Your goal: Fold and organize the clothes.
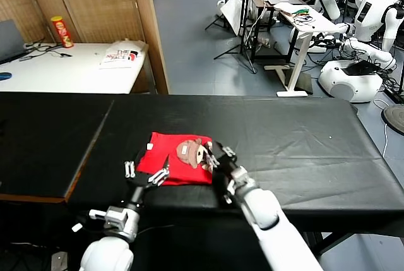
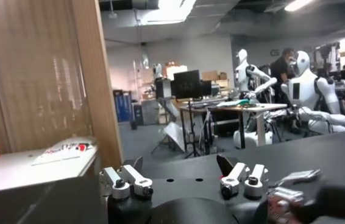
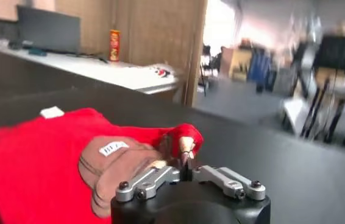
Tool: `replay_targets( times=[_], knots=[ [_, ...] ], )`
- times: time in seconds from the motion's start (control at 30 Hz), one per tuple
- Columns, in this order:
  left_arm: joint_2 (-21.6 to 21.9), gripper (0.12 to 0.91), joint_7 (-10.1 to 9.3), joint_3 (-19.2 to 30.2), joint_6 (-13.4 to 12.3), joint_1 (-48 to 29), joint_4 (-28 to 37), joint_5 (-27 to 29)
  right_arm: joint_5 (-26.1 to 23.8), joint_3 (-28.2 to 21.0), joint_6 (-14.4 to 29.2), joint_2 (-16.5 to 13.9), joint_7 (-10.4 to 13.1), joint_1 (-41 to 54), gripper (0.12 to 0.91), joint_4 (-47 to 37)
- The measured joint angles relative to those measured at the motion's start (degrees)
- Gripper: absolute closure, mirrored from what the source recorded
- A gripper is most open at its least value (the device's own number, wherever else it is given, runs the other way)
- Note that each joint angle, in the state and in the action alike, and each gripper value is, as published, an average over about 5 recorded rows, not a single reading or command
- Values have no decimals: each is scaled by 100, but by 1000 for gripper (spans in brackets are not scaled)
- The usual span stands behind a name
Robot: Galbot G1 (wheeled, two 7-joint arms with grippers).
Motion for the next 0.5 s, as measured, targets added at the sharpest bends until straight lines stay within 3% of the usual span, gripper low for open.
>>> replay_targets(
  times=[0.1, 0.2, 0.37, 0.5],
  knots=[
    [58, 232, 29, 6, -149, 43, 86, -120, 18, 143, 110, -229, 209, -400, 354, 388],
    [126, 232, -31, 29, -142, 104, 115, -233, 88, 332, 166, -365, 467, -881, 252, 877],
    [318, 232, -256, 29, 178, 303, -54, -630, 231, 662, 345, -350, 934, -1893, 228, 1678],
    [562, 232, -340, -32, 260, 549, -322, -805, 241, 910, 551, -172, 1244, -2799, 227, 2222]
  ],
)
